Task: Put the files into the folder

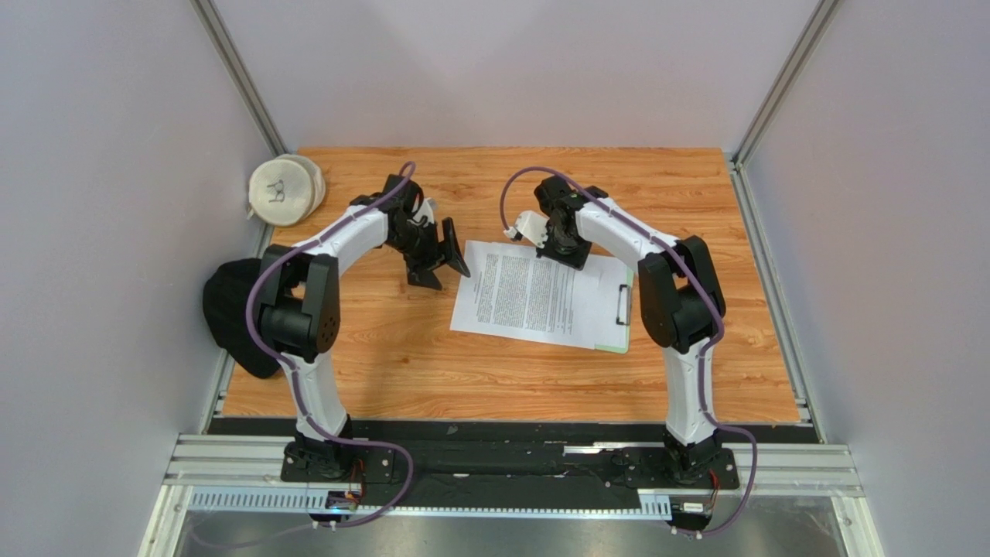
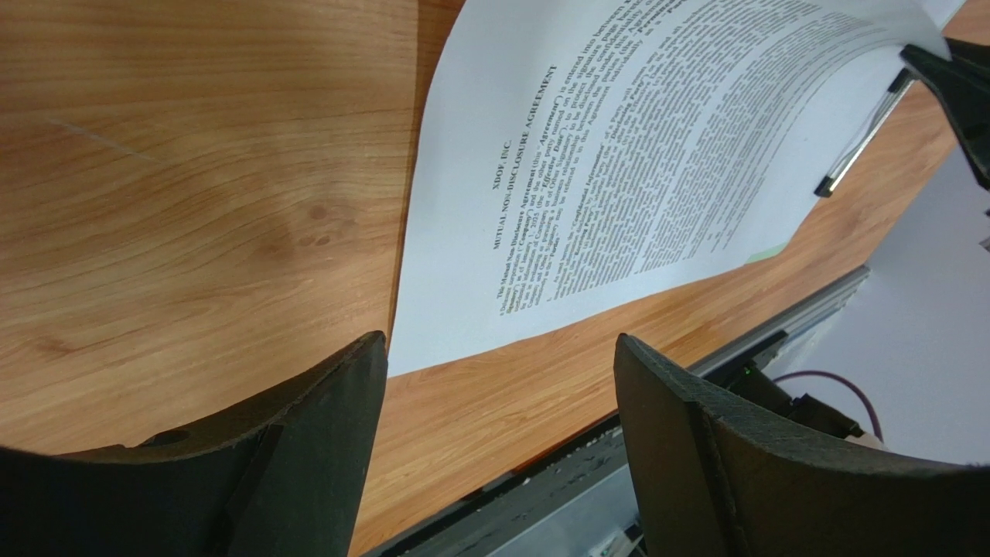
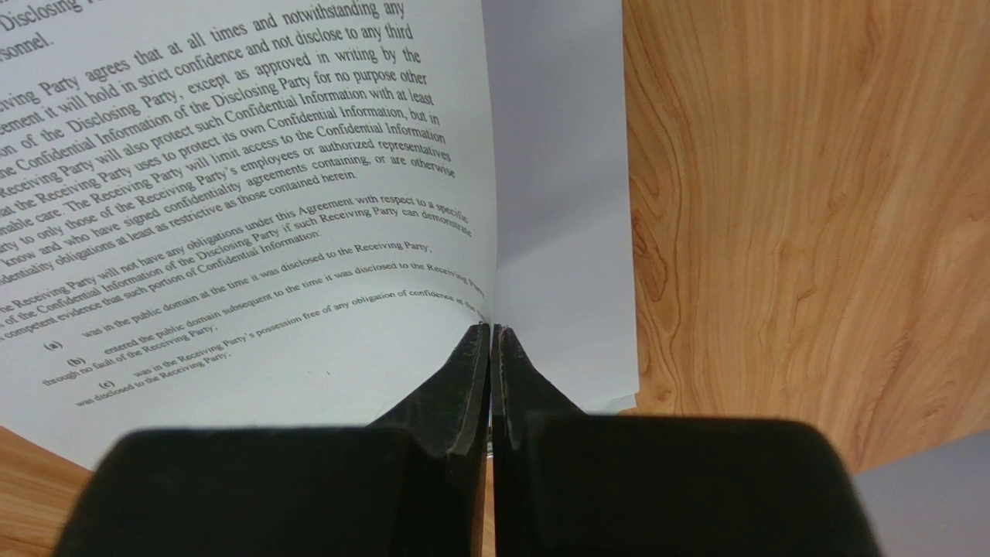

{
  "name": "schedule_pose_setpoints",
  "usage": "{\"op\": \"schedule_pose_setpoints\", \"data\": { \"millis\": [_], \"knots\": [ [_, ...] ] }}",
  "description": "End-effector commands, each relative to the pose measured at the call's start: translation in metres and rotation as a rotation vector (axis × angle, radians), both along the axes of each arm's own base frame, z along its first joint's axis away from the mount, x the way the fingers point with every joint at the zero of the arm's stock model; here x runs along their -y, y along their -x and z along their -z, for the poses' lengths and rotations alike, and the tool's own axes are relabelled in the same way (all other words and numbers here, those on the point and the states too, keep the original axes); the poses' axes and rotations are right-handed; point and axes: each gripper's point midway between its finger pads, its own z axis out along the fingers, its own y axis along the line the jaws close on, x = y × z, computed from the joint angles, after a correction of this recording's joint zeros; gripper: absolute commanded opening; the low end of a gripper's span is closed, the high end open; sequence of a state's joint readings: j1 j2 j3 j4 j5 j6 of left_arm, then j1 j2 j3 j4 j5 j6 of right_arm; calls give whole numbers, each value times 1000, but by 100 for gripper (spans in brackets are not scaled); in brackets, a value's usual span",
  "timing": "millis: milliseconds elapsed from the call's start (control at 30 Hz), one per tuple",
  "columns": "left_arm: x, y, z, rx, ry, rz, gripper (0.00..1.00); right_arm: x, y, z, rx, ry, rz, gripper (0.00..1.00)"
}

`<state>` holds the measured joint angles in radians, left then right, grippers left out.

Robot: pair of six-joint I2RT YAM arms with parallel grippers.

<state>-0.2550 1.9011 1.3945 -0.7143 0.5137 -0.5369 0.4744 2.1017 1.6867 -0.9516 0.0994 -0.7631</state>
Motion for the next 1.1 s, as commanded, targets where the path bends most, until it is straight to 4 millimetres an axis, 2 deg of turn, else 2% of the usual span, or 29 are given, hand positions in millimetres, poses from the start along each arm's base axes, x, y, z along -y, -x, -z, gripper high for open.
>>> {"op": "schedule_pose_setpoints", "data": {
  "millis": [0,233,367,433,733,1067],
  "knots": [
    [18,-7,-3,12,40,5,80,-1,-12,-32,110,-33,-77,1],
    [27,-5,-13,36,91,-35,80,28,-11,-38,111,-20,-76,0],
    [29,-7,-22,60,104,-46,80,33,-5,-41,125,-16,-107,0],
    [31,-9,-24,63,115,-52,80,36,-2,-36,125,0,-126,0],
    [40,-9,-31,69,148,-34,80,34,-3,-22,97,6,-123,0],
    [44,-8,-41,88,165,-28,80,31,1,-15,88,1,-129,16]
  ]
}}
